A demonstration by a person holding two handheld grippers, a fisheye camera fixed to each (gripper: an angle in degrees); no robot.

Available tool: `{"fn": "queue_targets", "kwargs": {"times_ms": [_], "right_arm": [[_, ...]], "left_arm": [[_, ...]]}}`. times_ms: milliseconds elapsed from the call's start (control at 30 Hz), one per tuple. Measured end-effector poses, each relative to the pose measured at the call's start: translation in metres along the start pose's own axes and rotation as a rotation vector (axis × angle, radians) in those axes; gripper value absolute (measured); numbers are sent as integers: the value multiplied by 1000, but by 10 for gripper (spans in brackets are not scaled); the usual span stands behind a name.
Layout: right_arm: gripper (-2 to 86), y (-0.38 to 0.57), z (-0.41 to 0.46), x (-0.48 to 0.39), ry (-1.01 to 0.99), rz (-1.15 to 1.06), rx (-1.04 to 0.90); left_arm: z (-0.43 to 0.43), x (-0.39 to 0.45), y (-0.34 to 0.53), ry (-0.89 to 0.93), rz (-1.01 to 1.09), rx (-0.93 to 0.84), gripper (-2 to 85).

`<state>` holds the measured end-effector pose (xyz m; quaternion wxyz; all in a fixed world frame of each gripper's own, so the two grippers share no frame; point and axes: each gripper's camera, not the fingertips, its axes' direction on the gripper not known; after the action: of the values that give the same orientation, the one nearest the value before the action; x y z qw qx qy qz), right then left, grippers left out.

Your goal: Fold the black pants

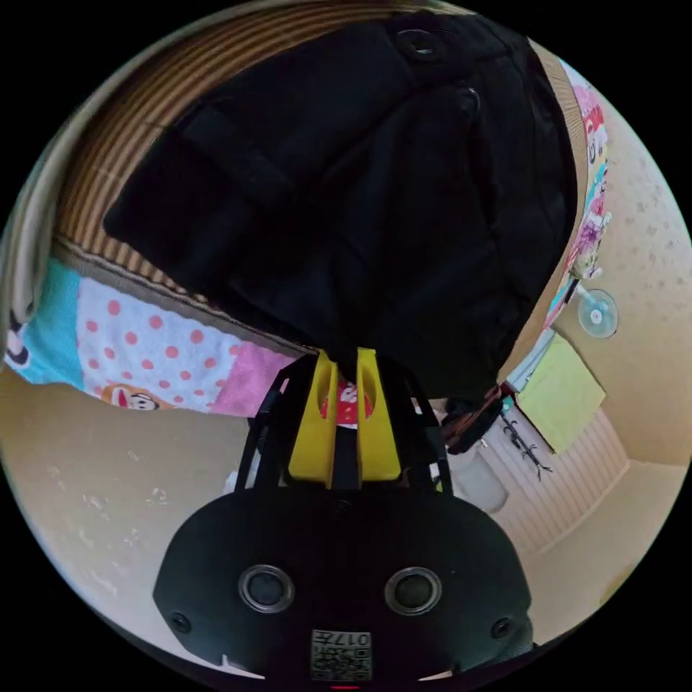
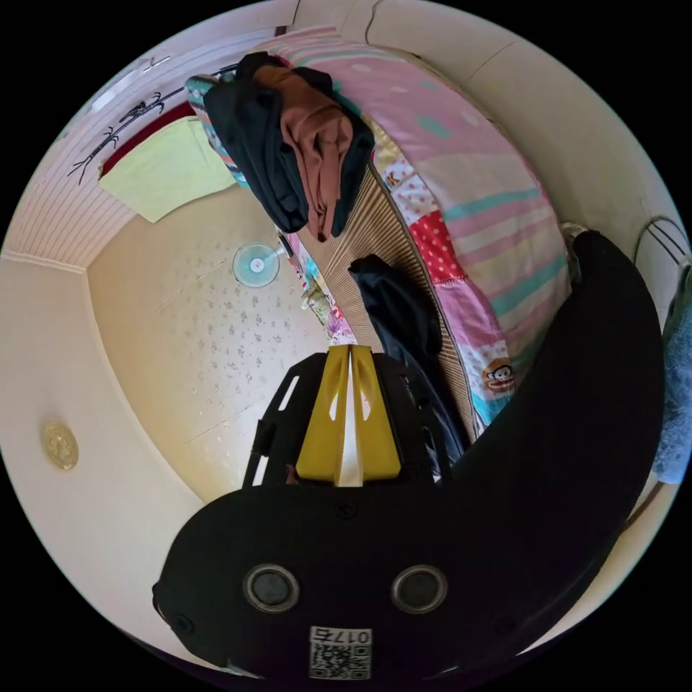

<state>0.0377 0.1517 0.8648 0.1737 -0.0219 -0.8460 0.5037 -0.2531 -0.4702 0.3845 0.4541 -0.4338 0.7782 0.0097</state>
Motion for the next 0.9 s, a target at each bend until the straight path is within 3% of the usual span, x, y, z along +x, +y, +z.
{"fn": "queue_targets", "kwargs": {"times_ms": [100, 233, 333, 600, 900], "right_arm": [[8, -1, 23, -27, 25, -27, -38], [21, -4, 60, -51, 165, -20, -131], [43, -6, 84, -62, 241, 3, -185], [114, -25, 124, -101, 574, -5, -232], [111, -39, 167, -144, 994, -304, -485]], "left_arm": [[-48, -26, 45, -64, -58, 268, 51], [-49, -65, 105, 124, -127, 389, 71], [-27, -84, 145, 176, -186, 351, 81], [29, -105, 242, 65, -278, 188, 75], [21, -45, 278, -16, -177, 167, 65]]}}
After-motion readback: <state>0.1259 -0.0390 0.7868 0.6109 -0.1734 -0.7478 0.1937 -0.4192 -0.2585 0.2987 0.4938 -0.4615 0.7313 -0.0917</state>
